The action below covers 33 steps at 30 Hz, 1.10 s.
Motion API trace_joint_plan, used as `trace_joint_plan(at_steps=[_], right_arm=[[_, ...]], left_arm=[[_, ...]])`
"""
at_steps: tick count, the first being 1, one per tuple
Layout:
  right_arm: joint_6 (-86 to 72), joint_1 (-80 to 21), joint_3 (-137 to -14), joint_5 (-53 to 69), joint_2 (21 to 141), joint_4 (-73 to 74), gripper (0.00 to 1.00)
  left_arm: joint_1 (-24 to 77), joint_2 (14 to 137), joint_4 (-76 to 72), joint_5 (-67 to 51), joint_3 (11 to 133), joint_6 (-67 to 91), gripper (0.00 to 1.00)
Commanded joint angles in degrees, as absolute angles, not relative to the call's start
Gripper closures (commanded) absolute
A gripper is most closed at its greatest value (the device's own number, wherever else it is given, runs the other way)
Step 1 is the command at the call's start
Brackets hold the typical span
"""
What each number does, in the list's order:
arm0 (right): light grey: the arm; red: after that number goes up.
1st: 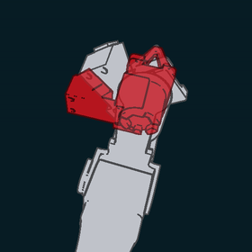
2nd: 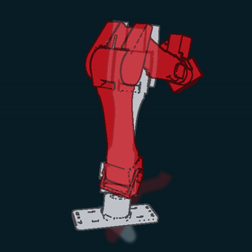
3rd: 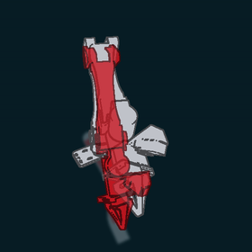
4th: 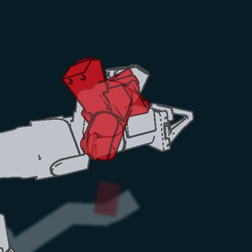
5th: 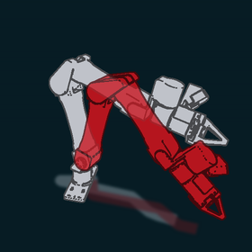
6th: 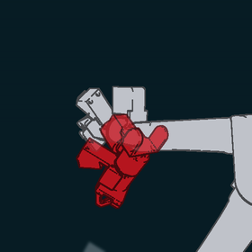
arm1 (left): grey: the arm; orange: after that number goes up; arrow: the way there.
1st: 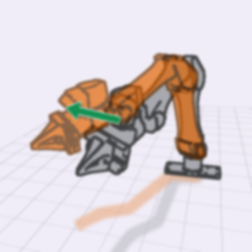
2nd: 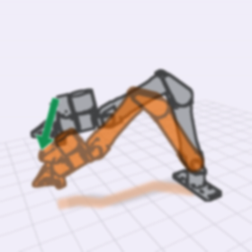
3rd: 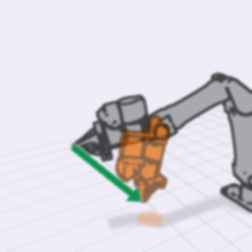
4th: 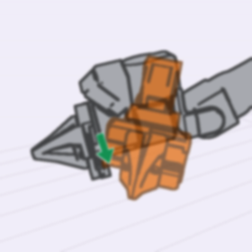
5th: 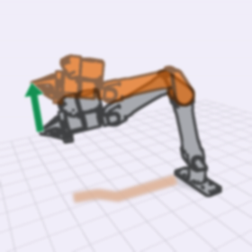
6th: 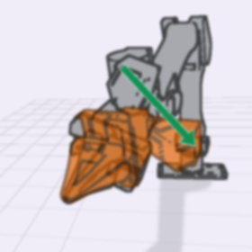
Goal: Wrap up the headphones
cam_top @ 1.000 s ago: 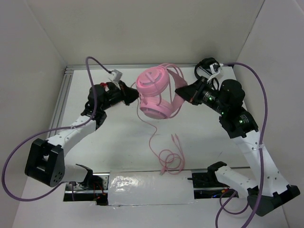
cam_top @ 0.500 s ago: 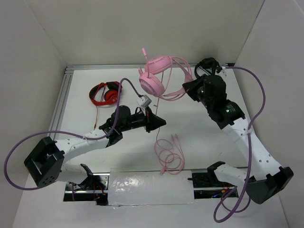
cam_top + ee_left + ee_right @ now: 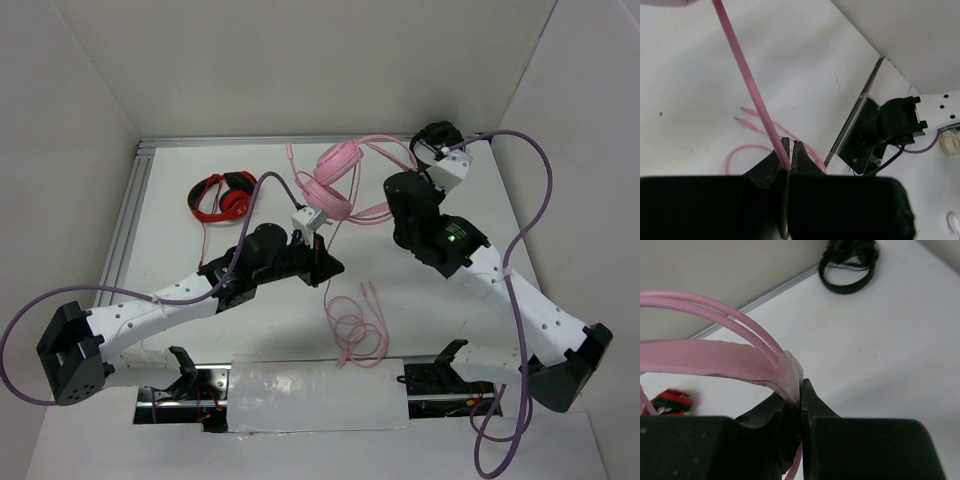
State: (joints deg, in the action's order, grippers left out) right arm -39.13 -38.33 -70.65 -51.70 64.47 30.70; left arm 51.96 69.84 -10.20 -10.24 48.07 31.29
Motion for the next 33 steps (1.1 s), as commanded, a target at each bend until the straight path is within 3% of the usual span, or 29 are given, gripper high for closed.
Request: trace_joint_plan(at_steps=[1, 4, 6, 9, 14, 21, 26, 30, 33], right_arm=[[-45.3, -41.4, -76.5, -78.6, 69.3, 24.6, 1.0], [-64.8, -45.0, -89.1, -84.7, 76.1, 49.6, 1.0], [-68.1, -46.1, -94.3, -84.3, 78.9, 53.2, 1.0], [-62.1, -46.8, -98.0, -79.2, 80.8, 47.1, 1.0], [-48.2, -45.6, -89.7, -59.1, 74.8, 27.9, 1.0], [-42.8, -45.4, -88.3, -48.2, 69.6, 24.5, 1.0], [-40.6, -45.9, -88.2, -42.1, 65.1, 23.6, 1.0], [-38.7, -46.9, -90.2, -38.6, 63.8, 23.9, 1.0], [-36.6, -48.7, -92.9, -40.1, 63.9, 24.8, 1.0]], left_arm=[[53.2, 68.6, 4.1, -7.0, 51.9, 31.6, 0.9], [53.3, 70.1, 0.5, -12.4, 50.5, 31.0, 0.87], [53.4, 71.1, -6.4, -16.0, 48.5, 29.8, 0.85], [53.6, 72.4, -13.3, -21.0, 47.0, 28.5, 0.79], [53.6, 73.9, -15.6, -20.8, 47.5, 28.0, 0.74], [53.6, 74.6, -23.7, -23.2, 44.5, 26.3, 0.61], [53.6, 76.3, -30.6, -24.2, 43.4, 24.5, 0.58], [53.6, 76.9, -32.0, -22.2, 43.6, 23.4, 0.4], [53.7, 75.2, -27.2, -17.9, 44.0, 22.5, 0.33]])
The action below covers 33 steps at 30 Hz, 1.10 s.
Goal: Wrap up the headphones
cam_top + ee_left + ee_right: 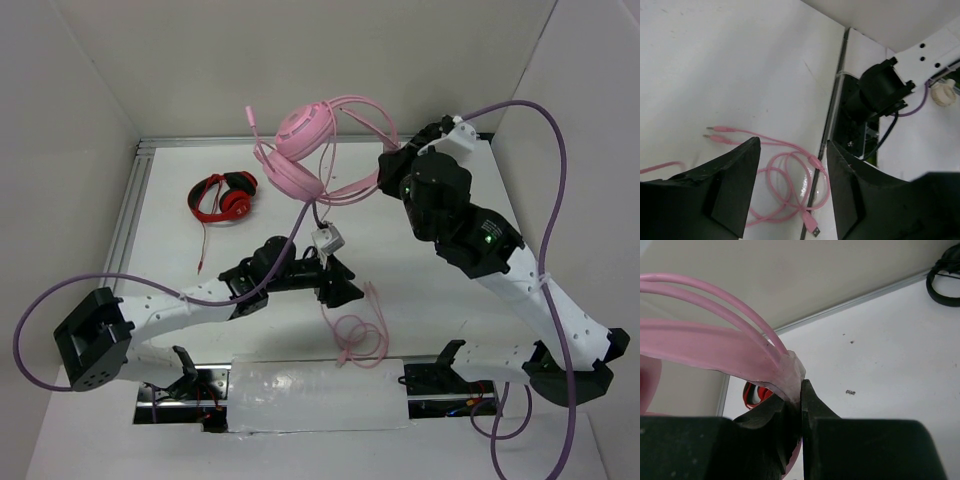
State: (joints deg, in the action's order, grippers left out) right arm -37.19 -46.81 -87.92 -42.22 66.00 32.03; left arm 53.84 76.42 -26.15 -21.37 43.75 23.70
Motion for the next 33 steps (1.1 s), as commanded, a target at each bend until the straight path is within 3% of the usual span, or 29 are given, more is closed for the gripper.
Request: trace_joint_plan(at_steps=[1, 4, 5, 6, 13, 20, 25, 32, 33], right_arm=[[-35.7, -49.2, -93.9, -40.3, 63.9, 24.8, 1.0], [-34.2, -49.7, -95.4, -40.3, 64.2, 24.3, 1.0], [-33.8, -49.7, -95.8, -40.5, 64.2, 24.2, 1.0], [-33.7, -49.8, -96.2, -40.6, 64.6, 24.2, 1.0], [-32.3, -50.4, -101.9, -38.2, 66.5, 25.1, 1.0], [-32.2, -51.2, -110.6, -35.9, 69.9, 27.5, 1.0], [-31.0, -51.7, -116.5, -34.5, 72.3, 29.8, 1.0], [-31.0, -52.0, -117.6, -35.1, 72.7, 30.1, 1.0], [-31.1, -52.2, -117.7, -35.9, 72.8, 30.2, 1.0]], left_arm=[[53.8, 73.3, -26.2, -15.8, 42.8, 22.3, 0.32], [54.0, 66.8, -24.8, -11.9, 38.9, 23.9, 0.25], [54.0, 65.1, -24.3, -11.0, 37.7, 24.8, 0.06], [54.0, 61.6, -23.9, -10.5, 35.6, 25.0, 0.01], [54.1, 57.2, -23.0, -2.7, 31.3, 30.4, 0.01], [54.1, 69.8, -43.1, 2.0, 30.7, 27.3, 0.01], [53.4, 79.2, -43.5, 10.4, 36.6, 26.4, 0.01], [52.4, 86.4, -49.0, 1.7, 40.2, 27.2, 0.01], [52.5, 87.2, -49.8, -2.3, 40.9, 27.3, 0.09]])
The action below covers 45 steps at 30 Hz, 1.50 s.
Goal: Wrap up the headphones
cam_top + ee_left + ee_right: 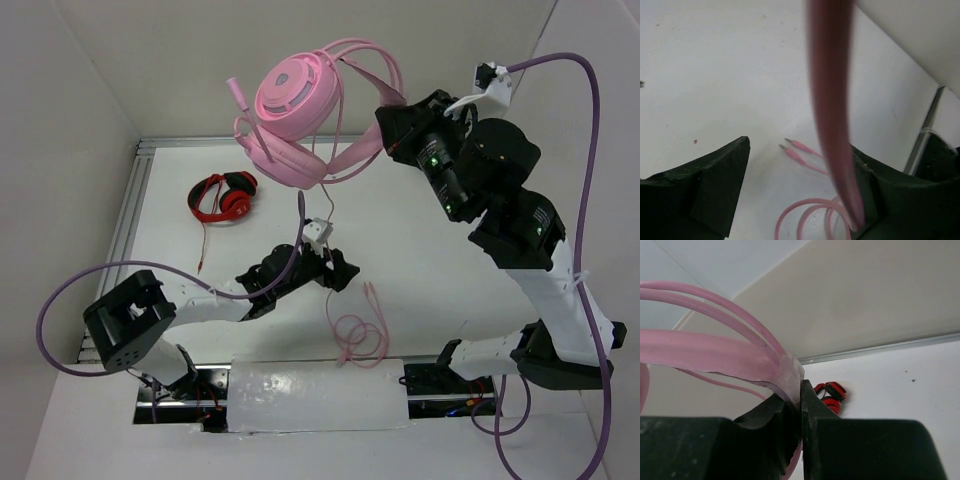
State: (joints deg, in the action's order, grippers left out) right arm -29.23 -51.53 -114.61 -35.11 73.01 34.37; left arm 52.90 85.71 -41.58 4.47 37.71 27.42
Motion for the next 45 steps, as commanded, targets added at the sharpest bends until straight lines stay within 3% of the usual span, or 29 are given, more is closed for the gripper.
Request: trace_joint_plan(at_steps=[1, 3, 5, 9, 15, 23, 30, 34, 38, 45], right_arm=[[-30.9, -52.2, -117.5, -36.9, 72.9, 30.1, 1.0], [-30.4, -52.1, -117.2, -42.2, 73.1, 28.8, 1.0], [-27.8, -51.9, -117.5, -46.7, 73.8, 27.5, 1.0], [-25.1, -48.4, -120.7, -59.0, 77.7, 28.4, 1.0], [-24.8, -38.6, -118.9, -67.7, 82.2, 29.1, 1.0], [-20.8, -35.1, -109.4, -69.2, 88.2, 28.8, 1.0], [2.6, -34.3, -87.0, -50.3, 83.9, 15.9, 1.0], [18.8, -34.5, -76.0, -34.2, 78.3, 13.7, 1.0], [36.3, -38.8, -64.8, -23.8, 69.3, 14.8, 1.0], [40.1, -38.8, -68.5, -6.0, 62.1, 32.5, 1.0]], left_arm=[[52.8, 87.2, -49.4, -4.2, 41.0, 27.2, 0.21], [53.8, 86.3, -47.9, -5.4, 40.3, 27.9, 0.47], [54.9, 83.1, -46.6, -6.8, 36.8, 28.6, 0.59], [57.0, 73.3, -35.8, -4.6, 29.9, 32.5, 1.0], [61.6, 53.4, -8.2, -0.3, 29.5, 38.7, 1.0], [65.4, 46.1, 16.6, 11.9, 45.8, 39.5, 1.0], [65.4, 51.1, 23.1, 28.3, 59.9, 24.9, 1.0], [64.3, 51.3, 17.0, 38.5, 61.5, 13.7, 1.0], [57.6, 49.1, 10.2, 26.7, 60.5, 3.4, 1.0], [41.4, 51.5, 8.4, 14.0, 60.2, -2.7, 1.0]])
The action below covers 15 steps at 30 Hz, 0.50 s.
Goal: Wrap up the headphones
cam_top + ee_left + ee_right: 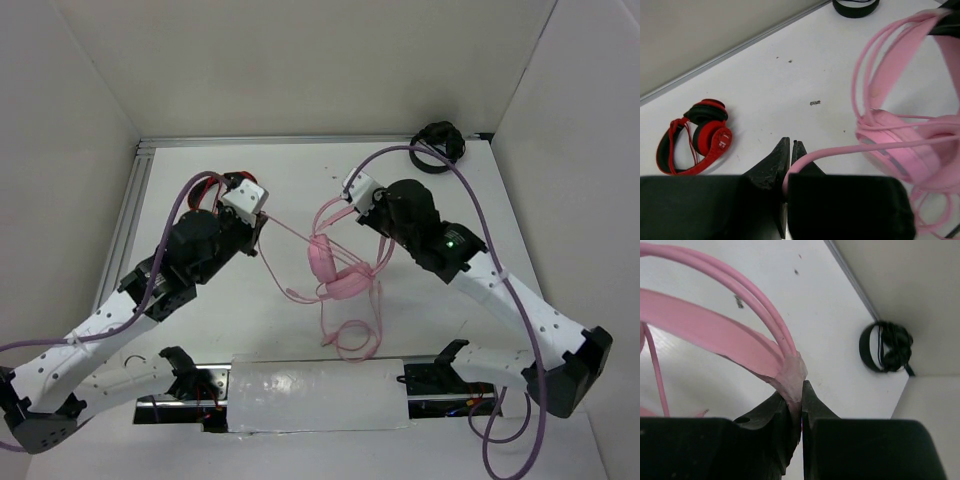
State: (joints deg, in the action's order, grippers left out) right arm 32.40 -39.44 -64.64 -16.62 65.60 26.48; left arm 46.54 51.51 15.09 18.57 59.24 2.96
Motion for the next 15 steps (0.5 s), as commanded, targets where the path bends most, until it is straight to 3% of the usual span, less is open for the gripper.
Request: trace_joint_plan(at_steps=[1, 9, 15], right_arm=[[40.9, -38.8, -69.0, 1.7, 61.2, 36.8, 1.0], [52.1, -37.7, -74.9, 27.7, 60.8, 52.0, 1.0], [20.8, -34.6, -77.1, 26.2, 60.8, 26.4, 1.0]], left_arm=[[40.3, 52.2, 7.9, 11.7, 60.2, -2.7, 1.0], [27.0, 60.0, 2.6, -7.2, 59.9, -0.5, 1.0], [25.1, 57.4, -5.3, -20.5, 48.5, 7.5, 1.0]])
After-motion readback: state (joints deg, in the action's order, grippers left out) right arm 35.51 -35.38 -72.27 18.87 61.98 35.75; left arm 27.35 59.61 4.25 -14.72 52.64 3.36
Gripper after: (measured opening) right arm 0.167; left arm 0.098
